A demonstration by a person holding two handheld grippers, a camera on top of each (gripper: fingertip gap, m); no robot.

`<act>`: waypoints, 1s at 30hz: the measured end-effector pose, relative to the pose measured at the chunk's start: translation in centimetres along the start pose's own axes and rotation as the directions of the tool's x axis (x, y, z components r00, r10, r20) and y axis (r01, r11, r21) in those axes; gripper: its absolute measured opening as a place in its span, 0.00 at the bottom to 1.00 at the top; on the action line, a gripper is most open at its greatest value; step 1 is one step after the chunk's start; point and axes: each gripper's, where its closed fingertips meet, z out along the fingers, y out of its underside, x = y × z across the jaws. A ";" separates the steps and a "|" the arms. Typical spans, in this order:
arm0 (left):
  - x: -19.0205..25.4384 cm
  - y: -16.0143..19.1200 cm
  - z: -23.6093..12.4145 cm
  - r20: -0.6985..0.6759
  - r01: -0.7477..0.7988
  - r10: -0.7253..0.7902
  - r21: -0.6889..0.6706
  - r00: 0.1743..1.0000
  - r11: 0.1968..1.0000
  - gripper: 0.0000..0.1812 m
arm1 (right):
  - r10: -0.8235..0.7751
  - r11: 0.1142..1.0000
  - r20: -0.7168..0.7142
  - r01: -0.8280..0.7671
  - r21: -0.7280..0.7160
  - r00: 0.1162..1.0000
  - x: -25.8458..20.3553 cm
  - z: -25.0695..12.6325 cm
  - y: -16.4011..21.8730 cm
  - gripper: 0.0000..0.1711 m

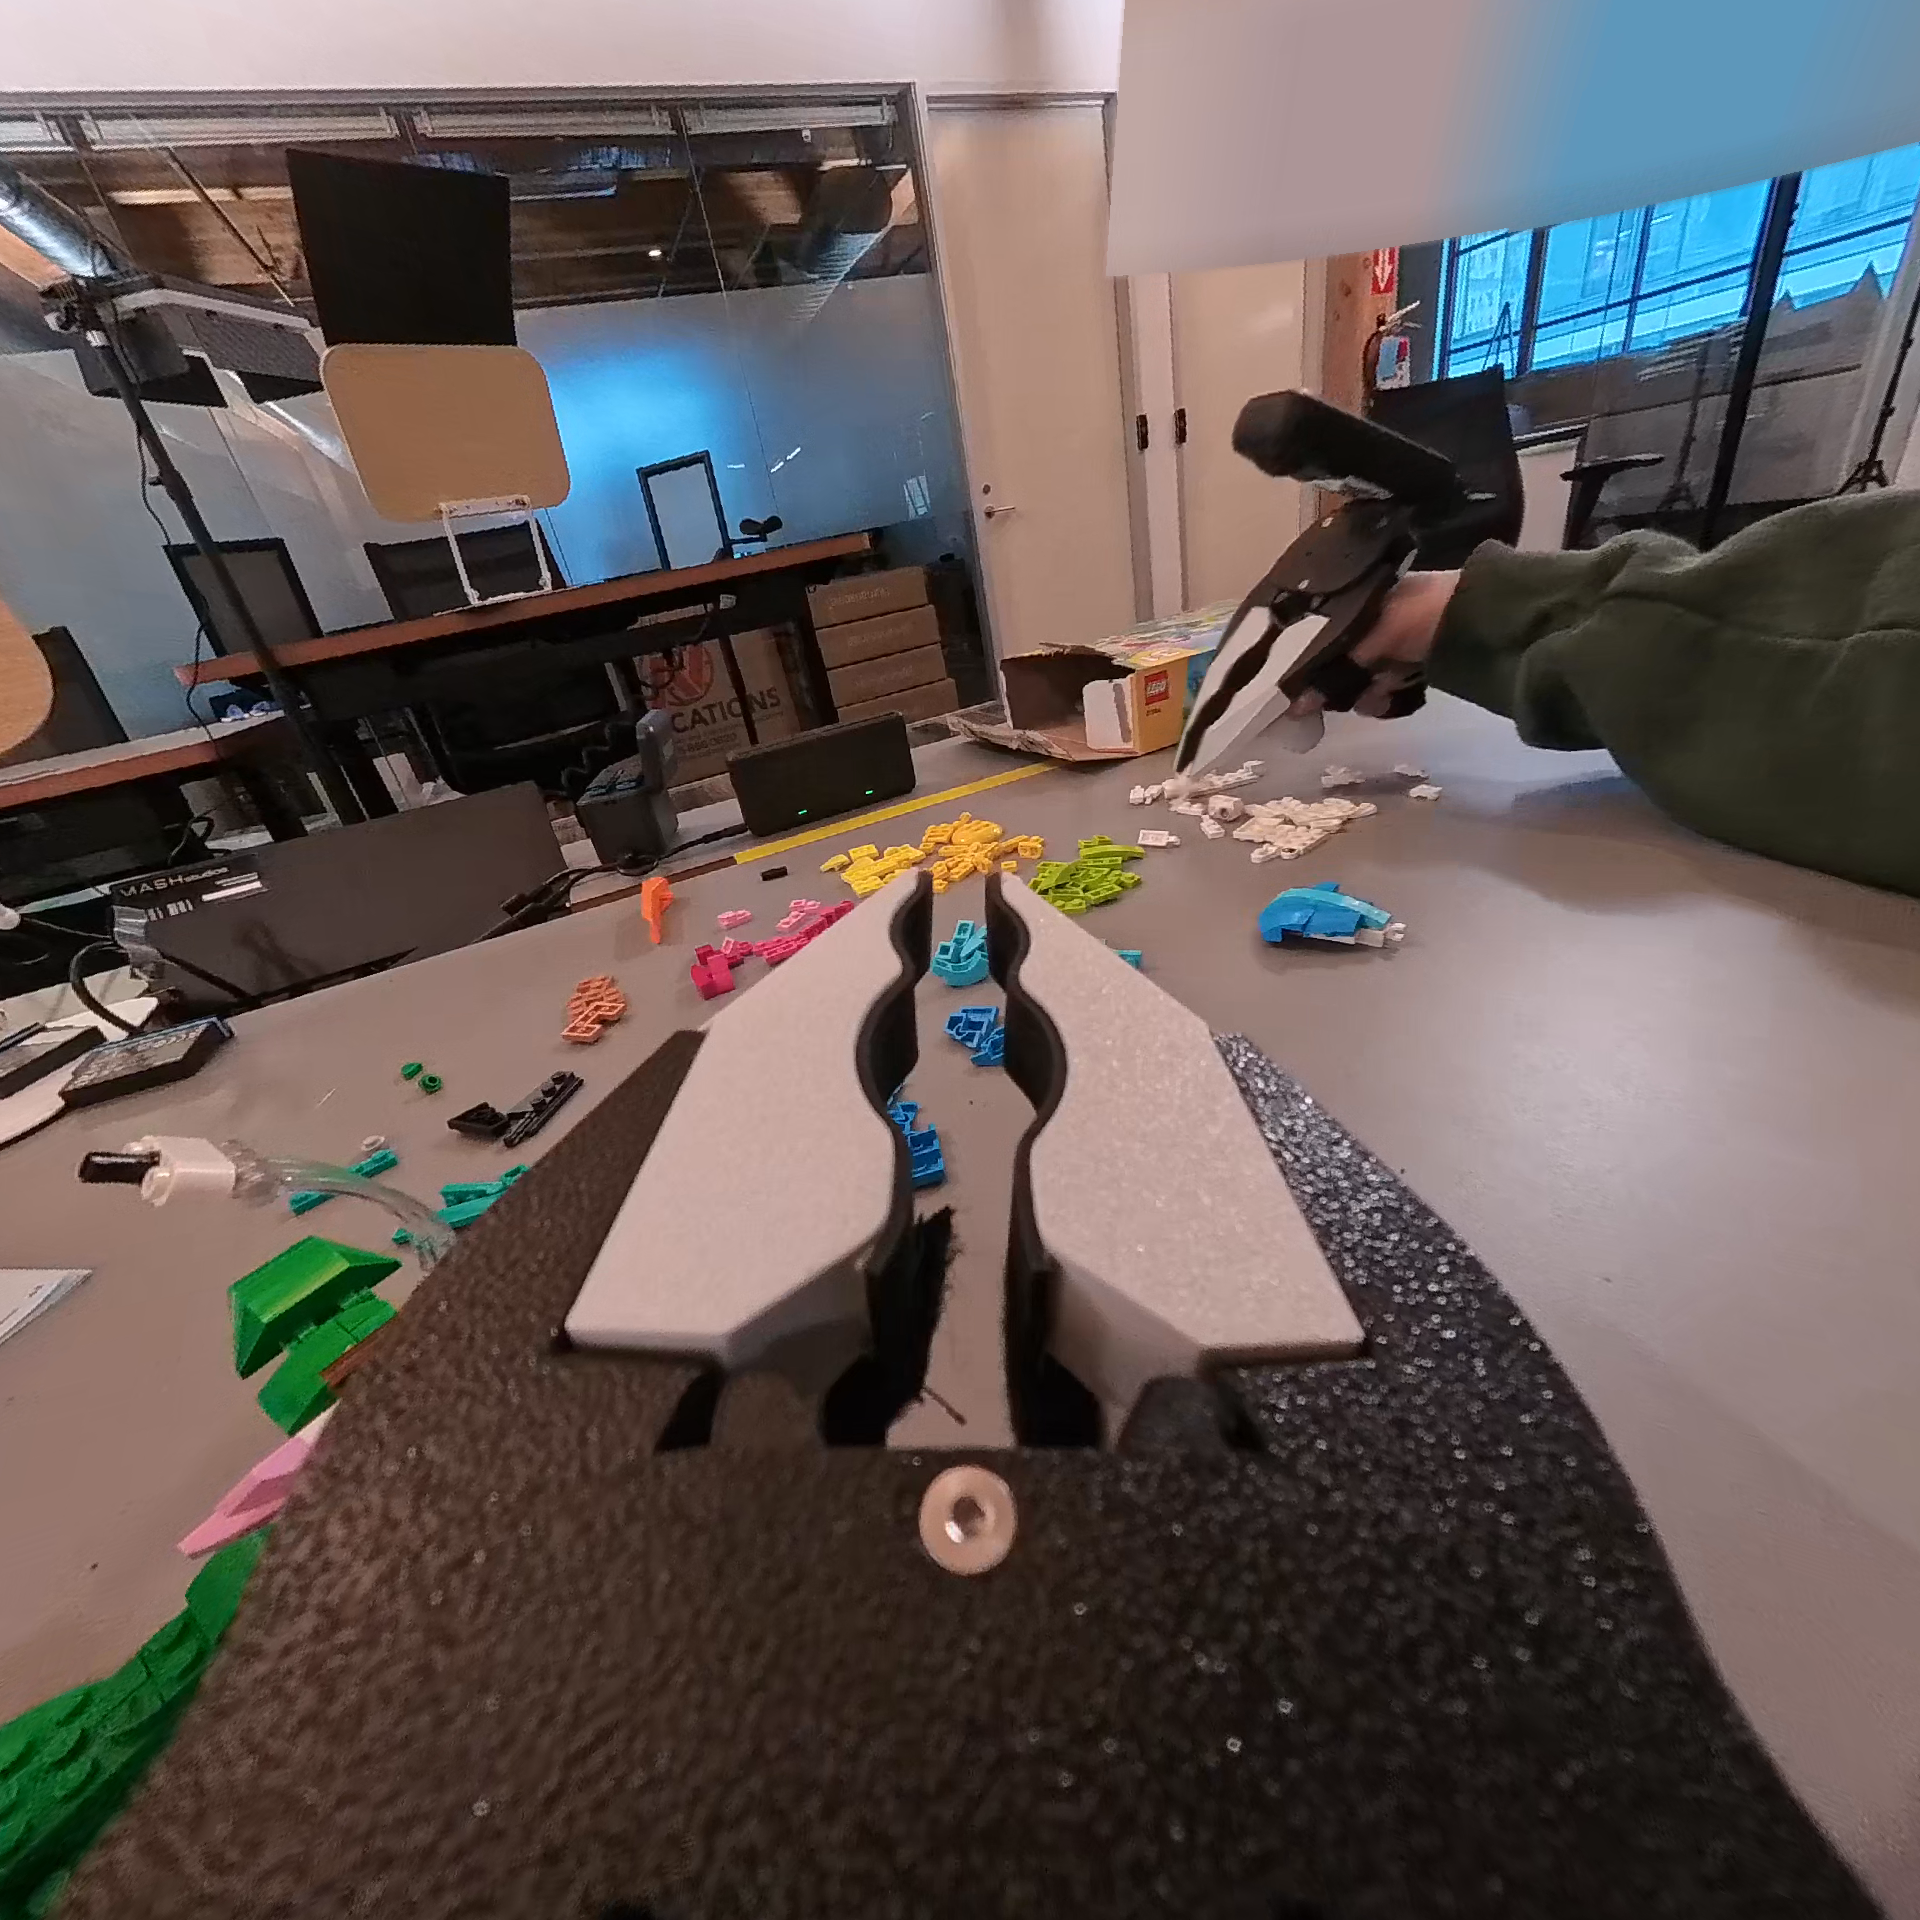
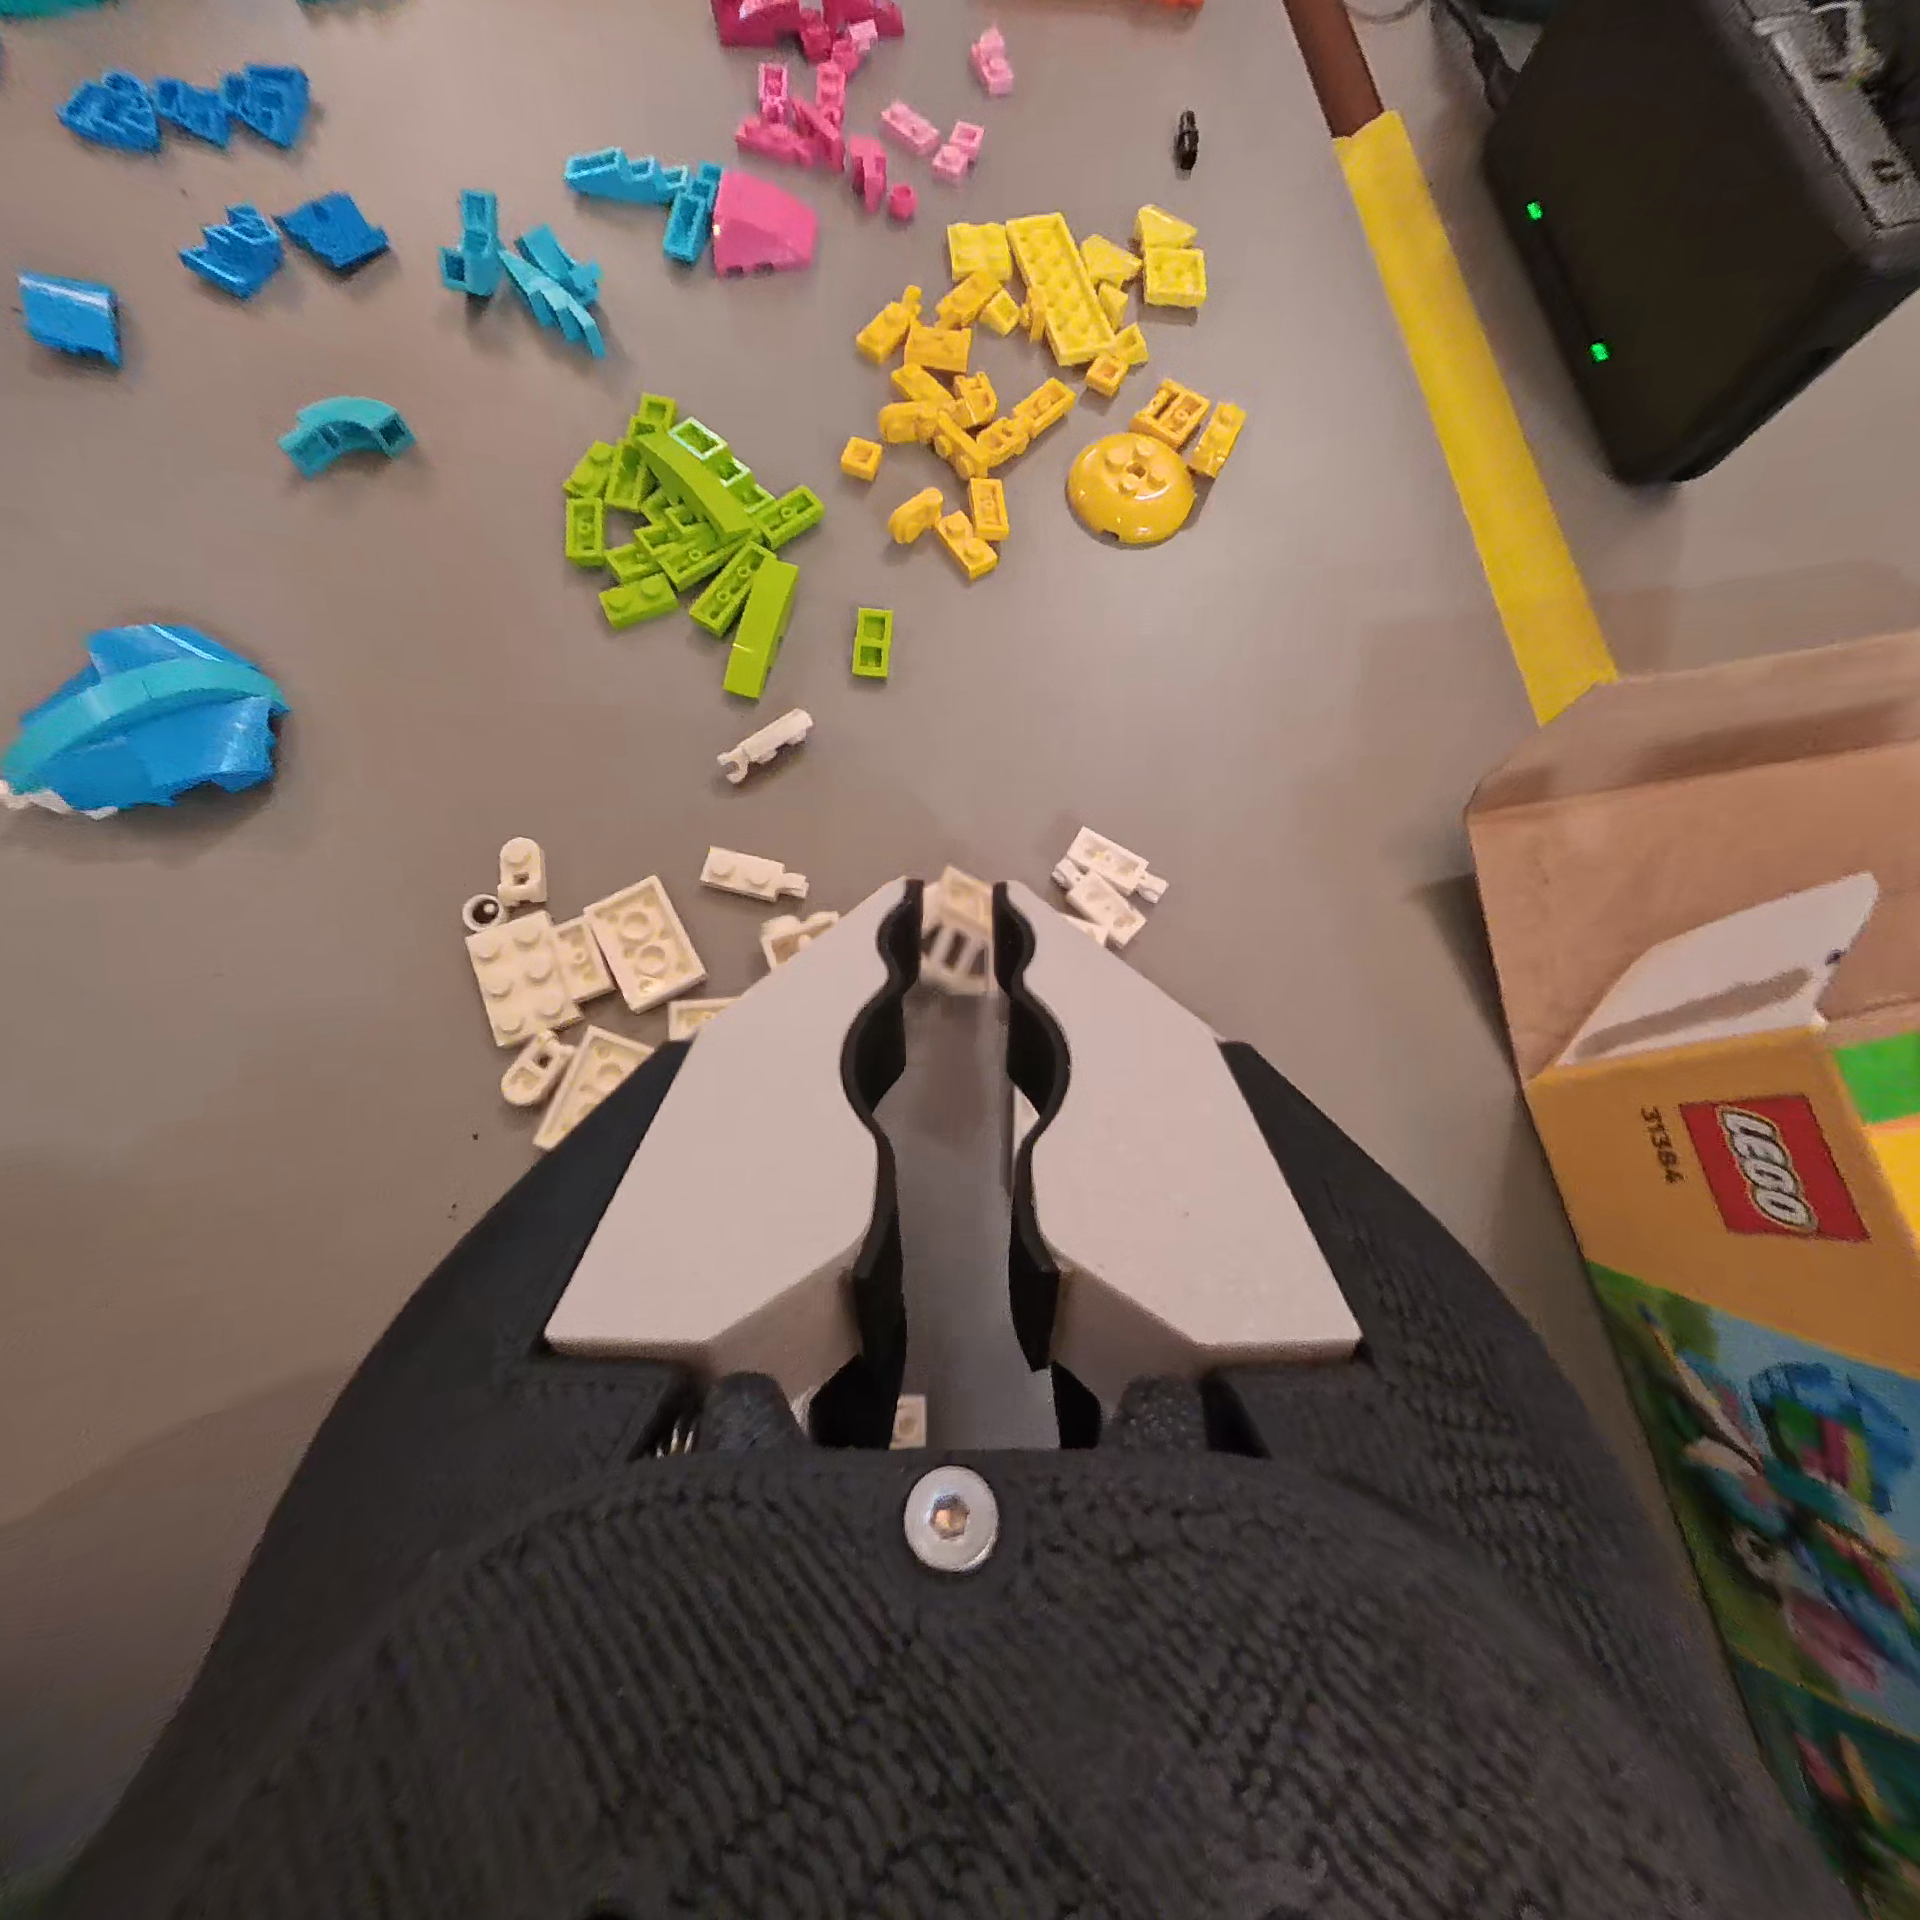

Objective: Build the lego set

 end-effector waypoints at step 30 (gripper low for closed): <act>-0.2 -0.1 -0.1 0.003 0.016 -0.016 0.011 1.000 1.000 0.04 | 0.115 0.973 0.049 -0.102 -0.207 0.992 -0.2 -0.4 2.7 0.07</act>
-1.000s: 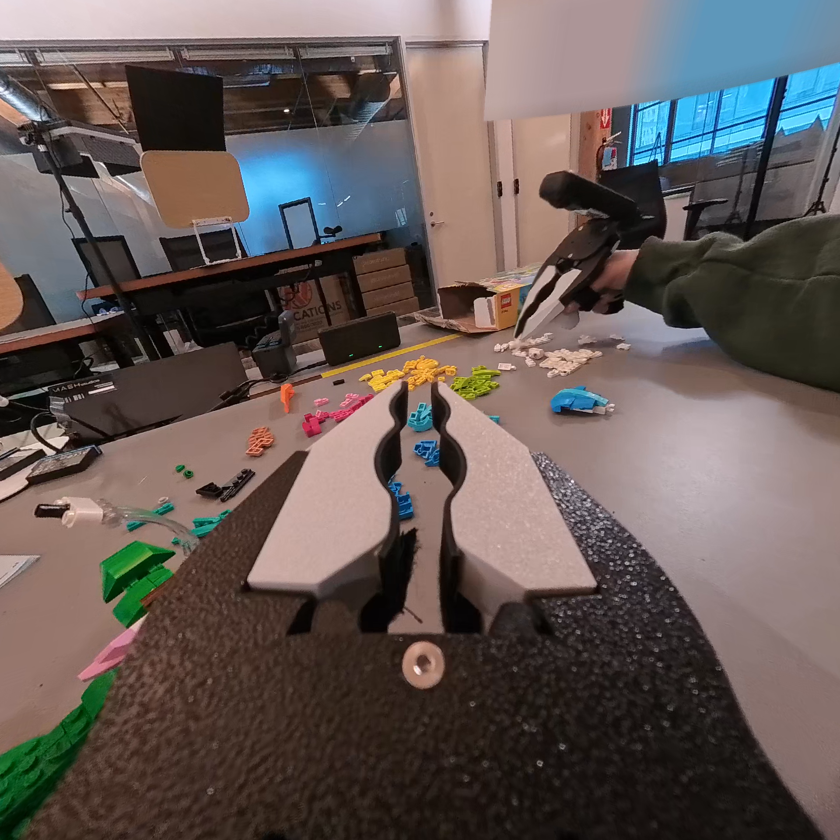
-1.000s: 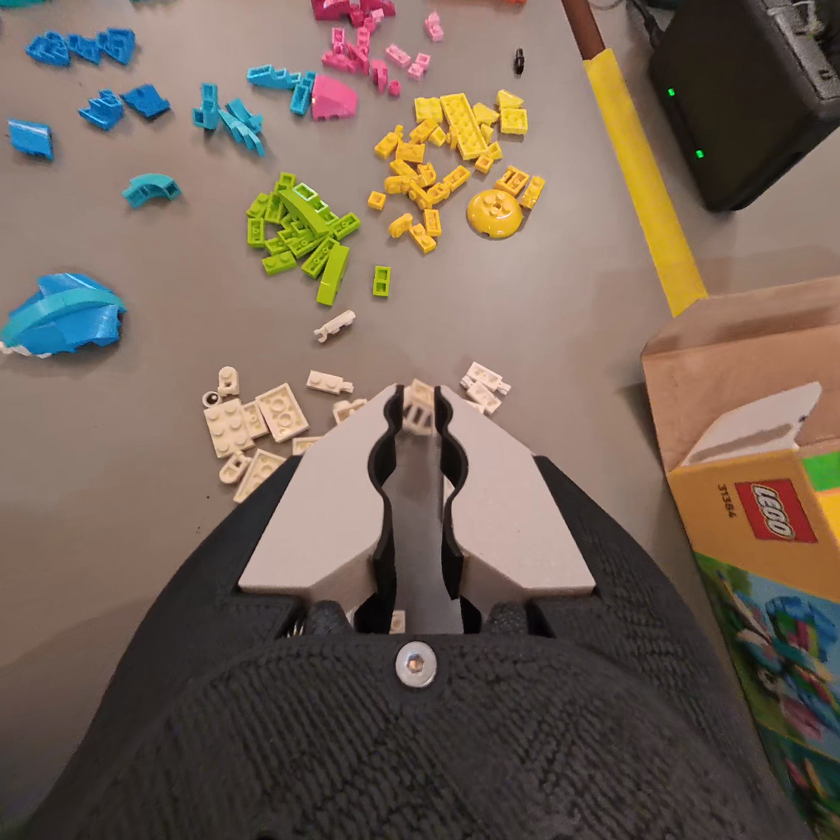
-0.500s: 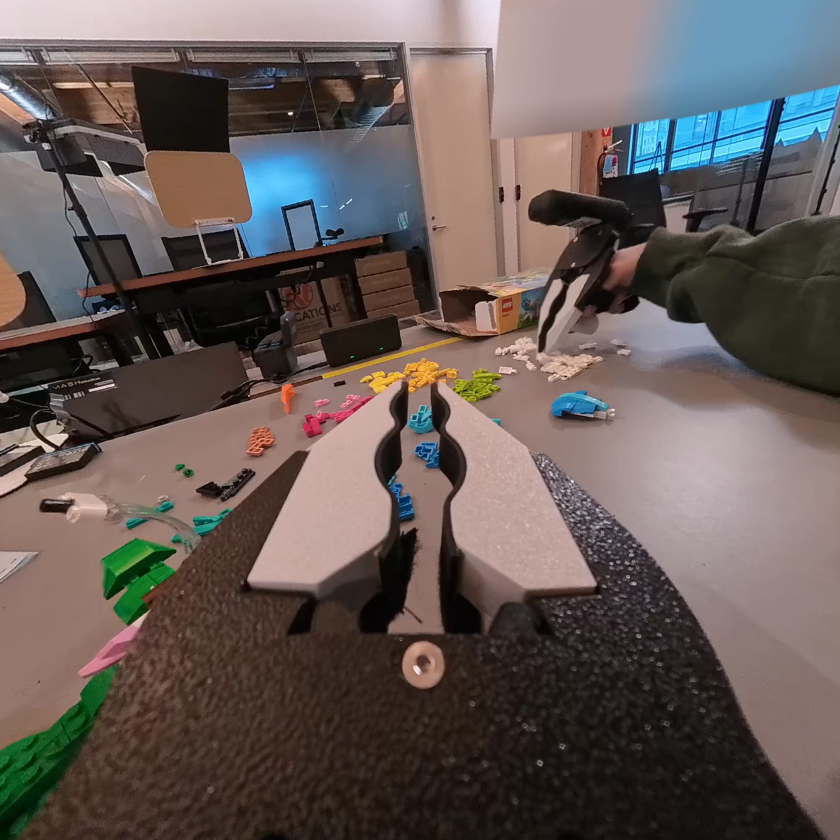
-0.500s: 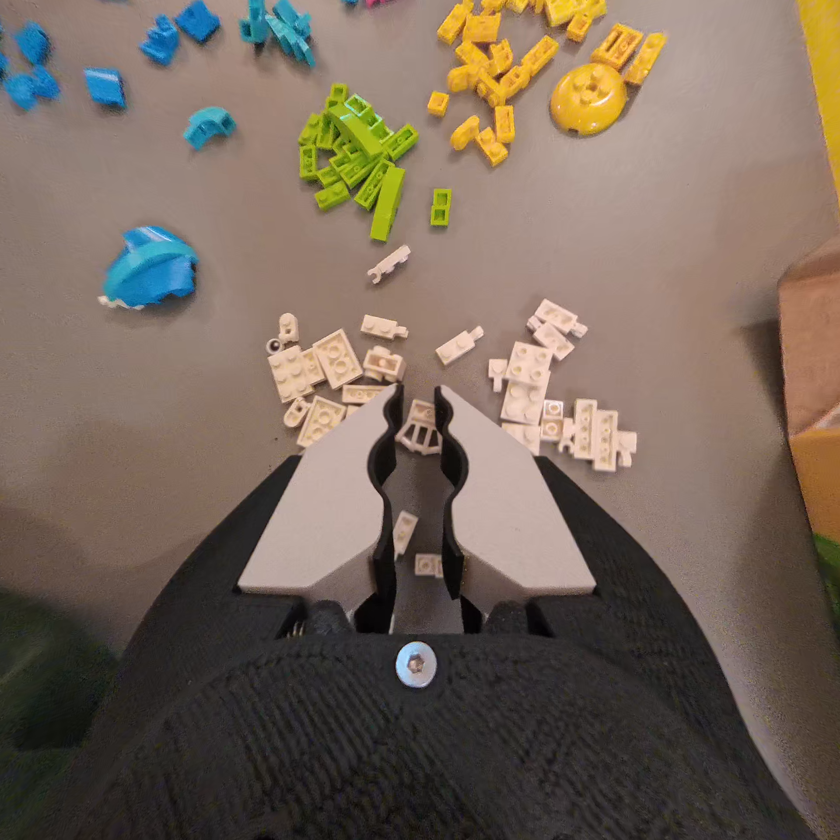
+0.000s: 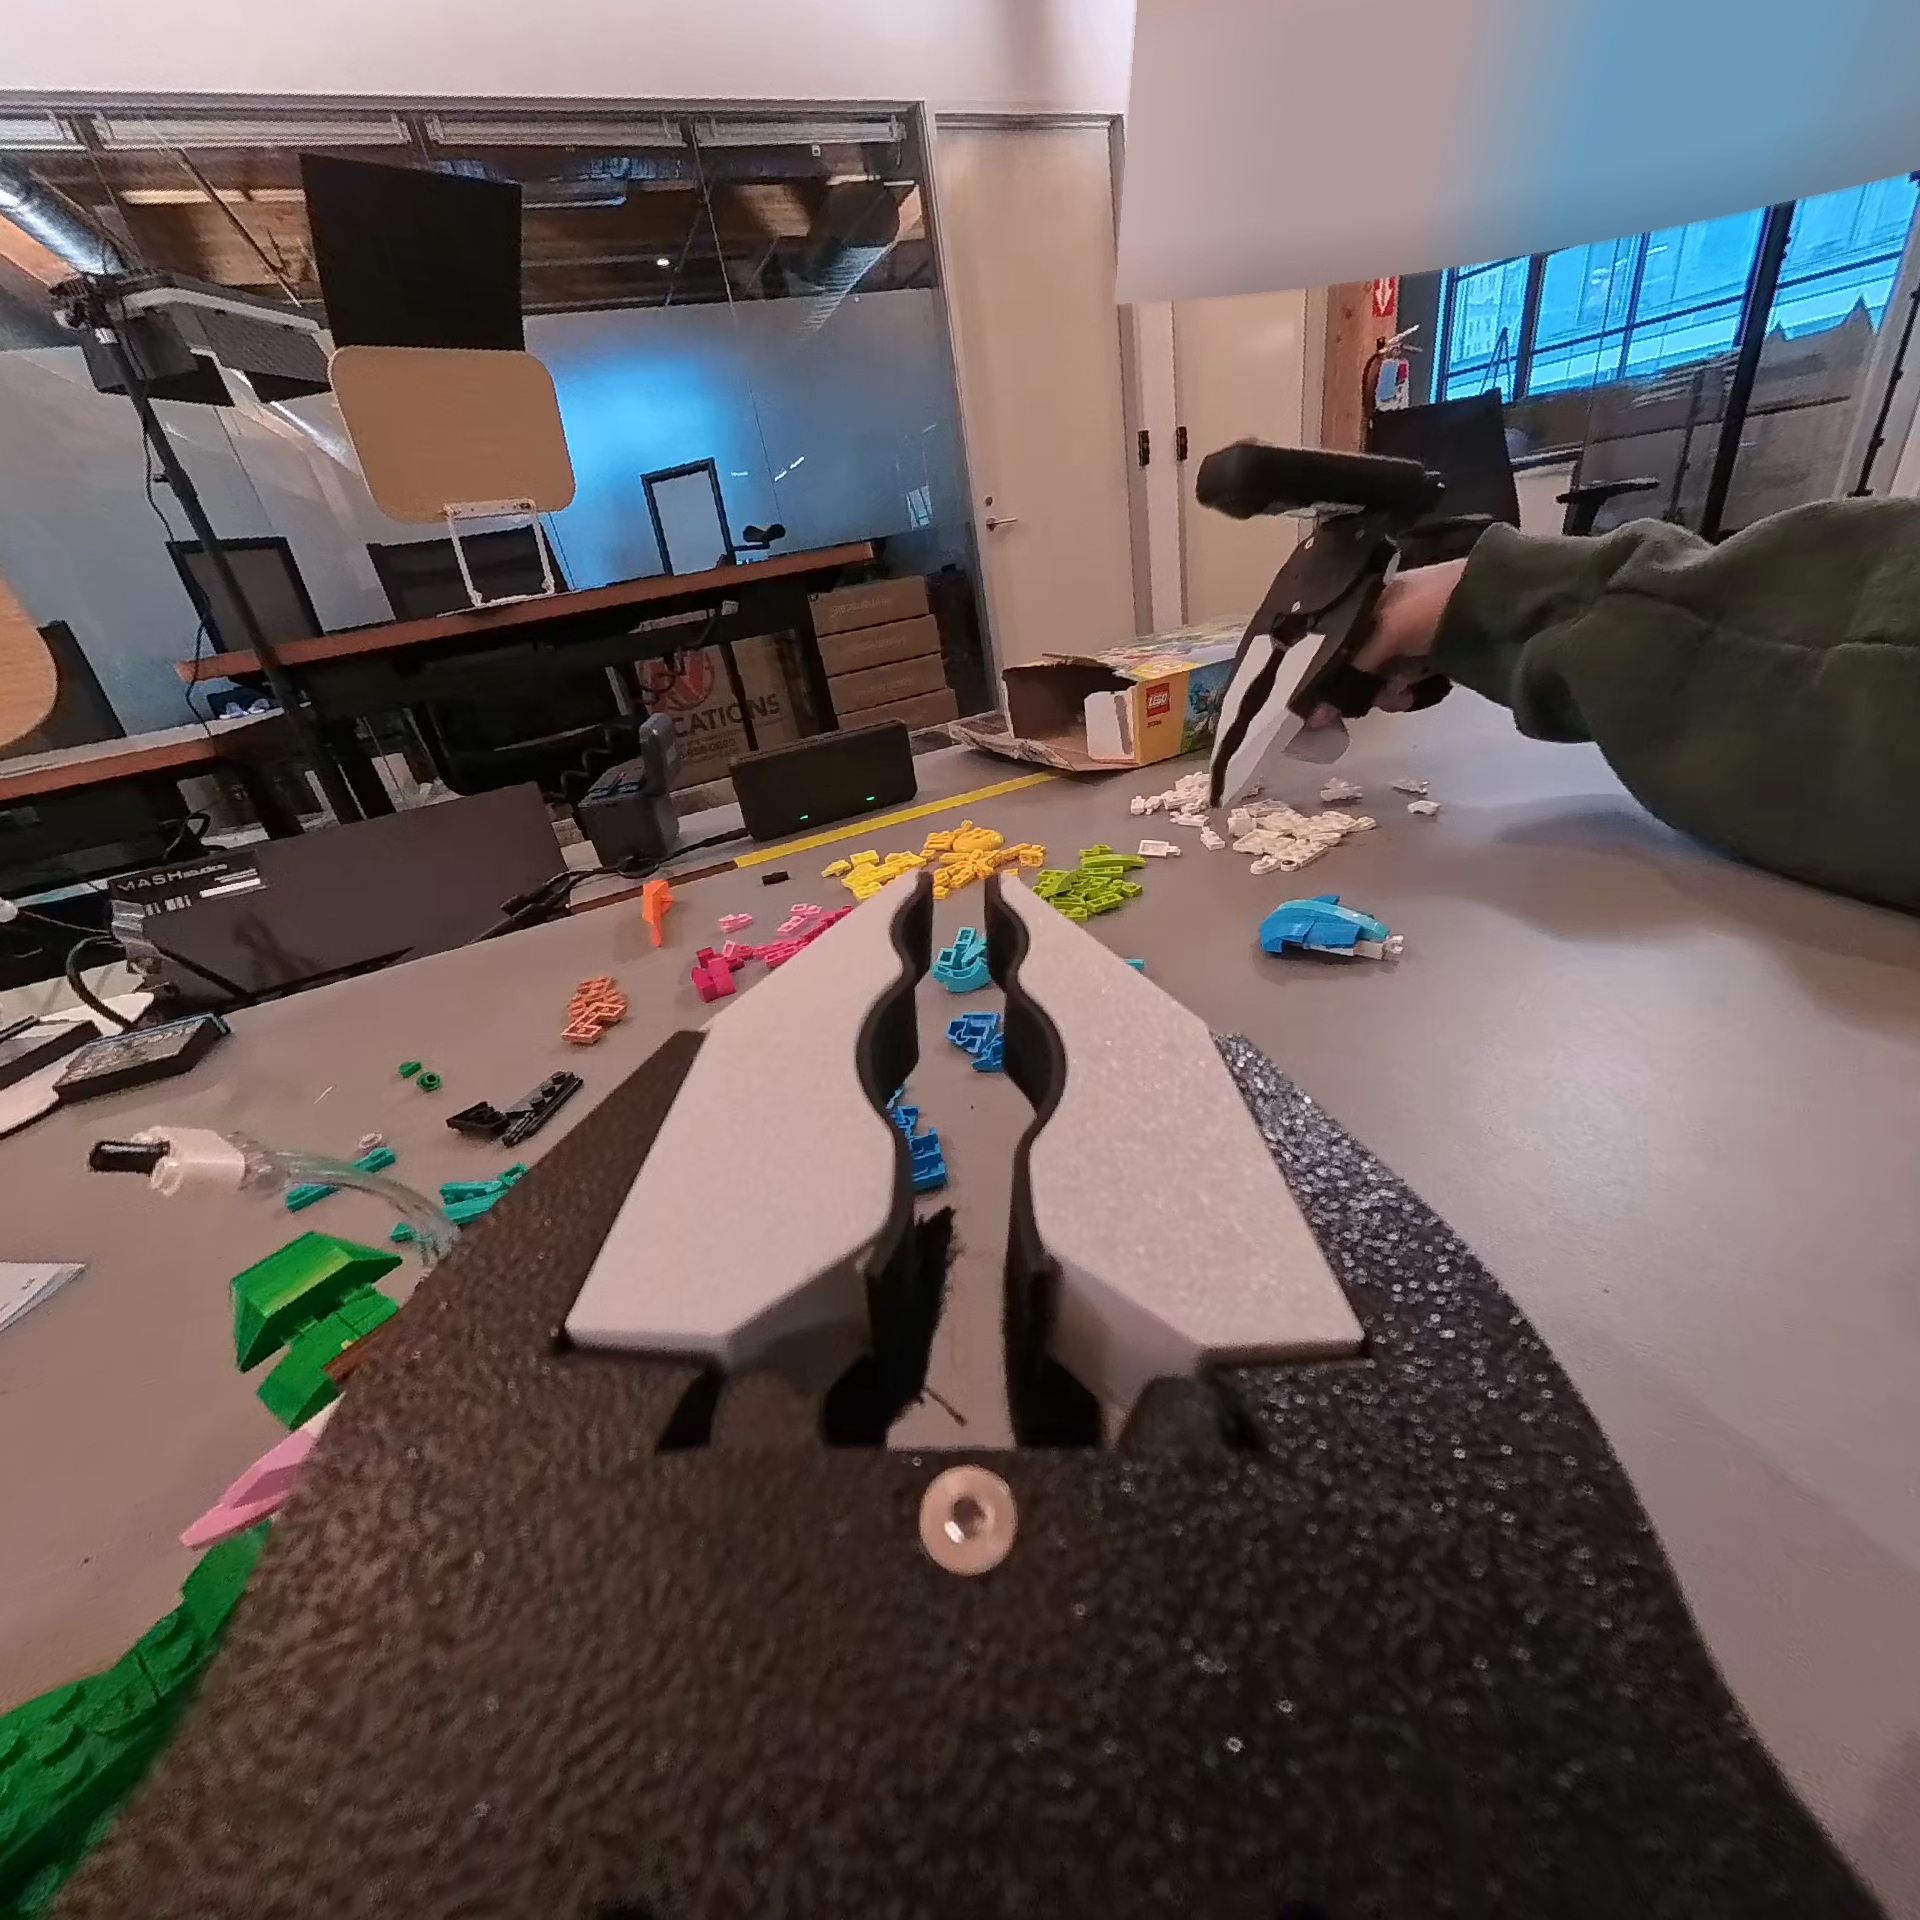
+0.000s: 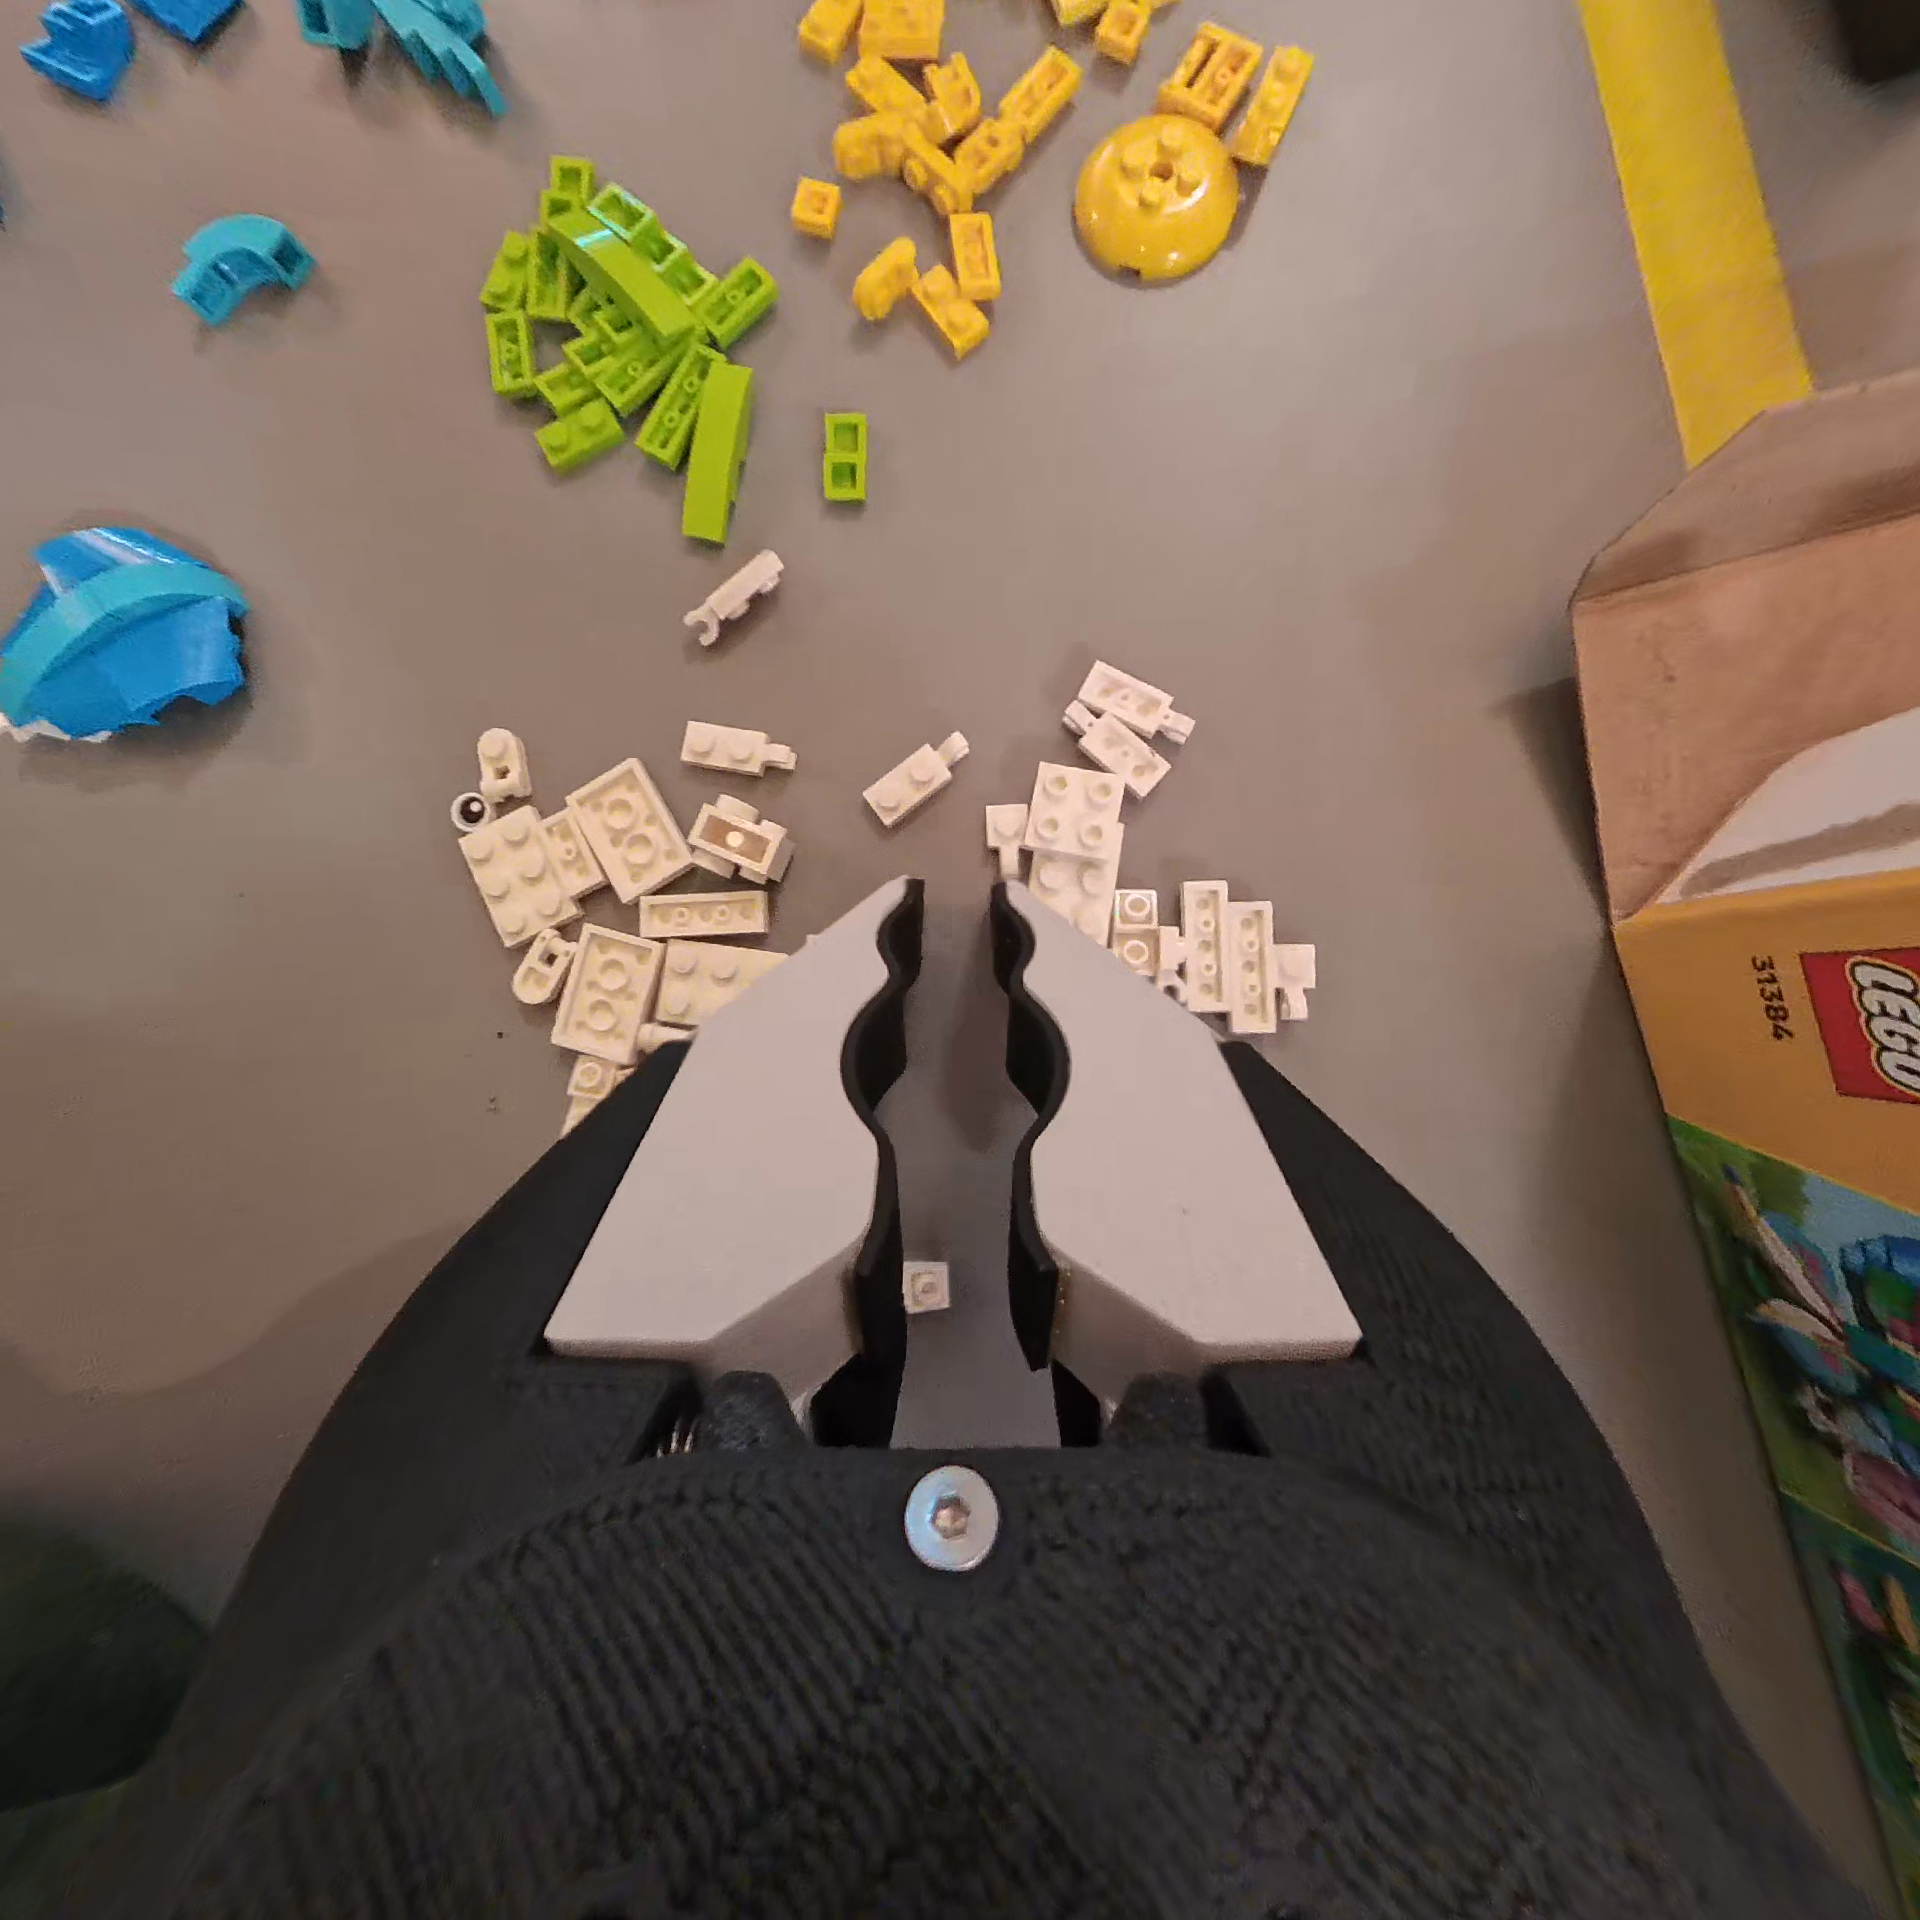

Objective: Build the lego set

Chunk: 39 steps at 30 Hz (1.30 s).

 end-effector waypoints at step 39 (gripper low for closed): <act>-0.1 -0.7 -0.5 -0.030 0.057 -0.055 0.053 0.998 0.997 0.04 | -0.540 0.837 0.329 0.536 0.111 0.774 -26.5 6.1 -5.5 0.03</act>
